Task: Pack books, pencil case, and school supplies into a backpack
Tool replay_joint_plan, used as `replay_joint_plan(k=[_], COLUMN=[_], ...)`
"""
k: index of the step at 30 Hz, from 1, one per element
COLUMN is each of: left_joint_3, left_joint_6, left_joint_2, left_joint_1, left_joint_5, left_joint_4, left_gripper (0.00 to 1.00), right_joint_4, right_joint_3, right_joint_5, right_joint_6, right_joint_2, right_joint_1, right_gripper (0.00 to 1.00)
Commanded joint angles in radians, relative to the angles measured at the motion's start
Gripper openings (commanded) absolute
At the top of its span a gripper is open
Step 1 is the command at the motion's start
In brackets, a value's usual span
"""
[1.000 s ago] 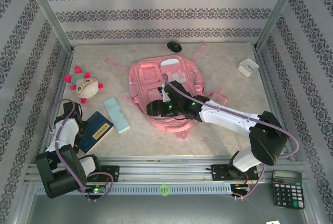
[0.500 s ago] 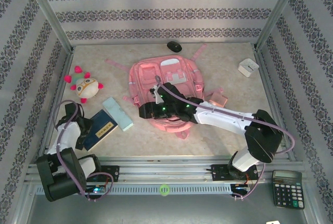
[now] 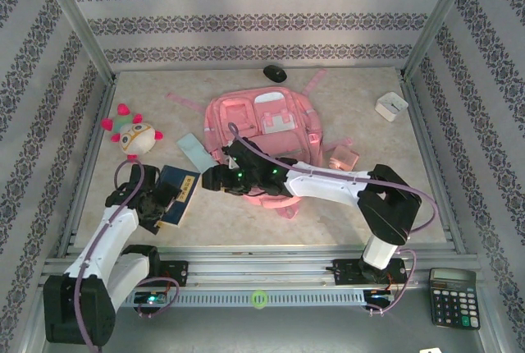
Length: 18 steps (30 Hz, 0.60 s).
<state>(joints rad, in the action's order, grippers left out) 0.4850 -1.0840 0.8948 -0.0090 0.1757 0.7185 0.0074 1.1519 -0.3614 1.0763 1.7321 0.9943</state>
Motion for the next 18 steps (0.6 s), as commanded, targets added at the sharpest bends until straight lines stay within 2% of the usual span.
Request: replay_joint_plan(k=[1, 5, 10, 15, 18], left_joint_3=[0.106, 0.163, 0.19, 0.208, 0.196], left_joint_6=[0.079, 0.149, 0.185, 0.2, 0.268], left_joint_2=[-0.028, -0.006, 0.037, 0.063, 0.064], left_joint_1=[-0.017, -0.014, -0.006, 0.009, 0.058], left_joint_5=[-0.074, -0.15, -0.176, -0.153, -0.2], left_joint_4=[0.099, 0.127, 0.108, 0.116, 0.067], left_gripper=[0.97, 1.0, 1.0, 1.0, 0.99], right_joint_4=[0.066, 0.068, 0.097, 0.129, 0.14], right_joint_3=[0.0, 0.009, 0.026, 0.058, 0.057], right_joint_5=[0.024, 0.068, 0.087, 0.095, 0.108], right_joint_6=[0.139, 0.193, 0.267, 0.319, 0.346], right_joint_2=[0.032, 0.059, 0.11, 0.157, 0.172], right_joint_1=[0.025, 0.052, 0.073, 0.092, 0.1], right_gripper=[0.61, 0.63, 0.63, 0.63, 0.63])
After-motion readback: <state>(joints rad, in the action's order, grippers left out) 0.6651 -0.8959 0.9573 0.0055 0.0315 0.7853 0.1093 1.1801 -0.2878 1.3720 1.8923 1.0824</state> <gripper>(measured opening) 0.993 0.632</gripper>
